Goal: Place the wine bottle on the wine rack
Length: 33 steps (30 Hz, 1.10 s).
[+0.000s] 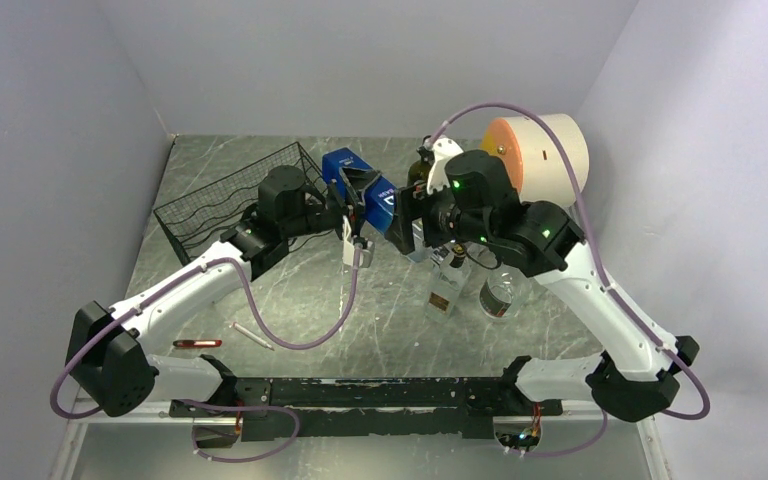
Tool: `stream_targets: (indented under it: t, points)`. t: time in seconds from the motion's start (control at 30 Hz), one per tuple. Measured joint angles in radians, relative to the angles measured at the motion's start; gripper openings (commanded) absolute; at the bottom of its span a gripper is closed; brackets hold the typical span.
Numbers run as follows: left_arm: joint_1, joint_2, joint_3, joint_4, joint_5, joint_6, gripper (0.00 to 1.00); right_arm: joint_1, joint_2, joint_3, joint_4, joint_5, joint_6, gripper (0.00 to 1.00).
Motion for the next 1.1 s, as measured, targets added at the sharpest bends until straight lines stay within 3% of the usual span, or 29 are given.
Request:
stream_targets:
  t: [0.2, 0.33, 0.47, 0.53, 0.6, 0.67, 0.73, 0.77, 0.8, 0.93, 1.1]
  points:
    - [0.0, 0.0, 0.0, 0.0, -0.002, 0.016, 0.07, 0.0, -0.002, -0.065, 0.018, 0.004, 0.021, 0.82]
    - [-0.002, 0.0, 0.0, -0.005, -0.009, 0.028, 0.07, 0.0, -0.014, -0.102, 0.039, 0.016, 0.024, 0.72]
    - [-0.002, 0.0, 0.001, -0.007, -0.013, 0.034, 0.07, 0.0, -0.015, -0.114, 0.058, 0.037, 0.022, 0.56]
    - [-0.001, 0.0, 0.002, -0.018, -0.015, 0.032, 0.08, 0.006, -0.019, -0.126, 0.069, 0.037, 0.015, 0.4]
    - [-0.002, 0.0, 0.004, -0.029, -0.017, 0.035, 0.21, 0.008, -0.022, -0.137, 0.076, 0.043, 0.018, 0.21]
    - [-0.002, 0.001, 0.004, -0.032, -0.022, 0.034, 0.47, 0.008, -0.023, -0.144, 0.087, 0.045, 0.018, 0.07]
    - [-0.002, 0.001, 0.004, -0.032, -0.026, 0.026, 0.66, 0.008, -0.026, -0.152, 0.097, 0.046, 0.018, 0.0]
    - [-0.002, 0.001, 0.004, -0.031, -0.029, 0.021, 0.94, 0.008, -0.027, -0.155, 0.101, 0.047, 0.018, 0.0]
    - [-0.002, 0.001, 0.004, -0.031, -0.031, 0.013, 1.0, 0.008, -0.03, -0.16, 0.105, 0.048, 0.017, 0.0]
    - [-0.002, -0.014, -0.01, 0.027, -0.061, -0.1, 0.99, 0.012, -0.042, -0.192, 0.133, 0.064, 0.021, 0.0]
    - [-0.004, -0.127, -0.179, 0.222, -0.109, -0.295, 0.99, 0.013, -0.058, -0.222, 0.162, 0.105, 0.028, 0.0]
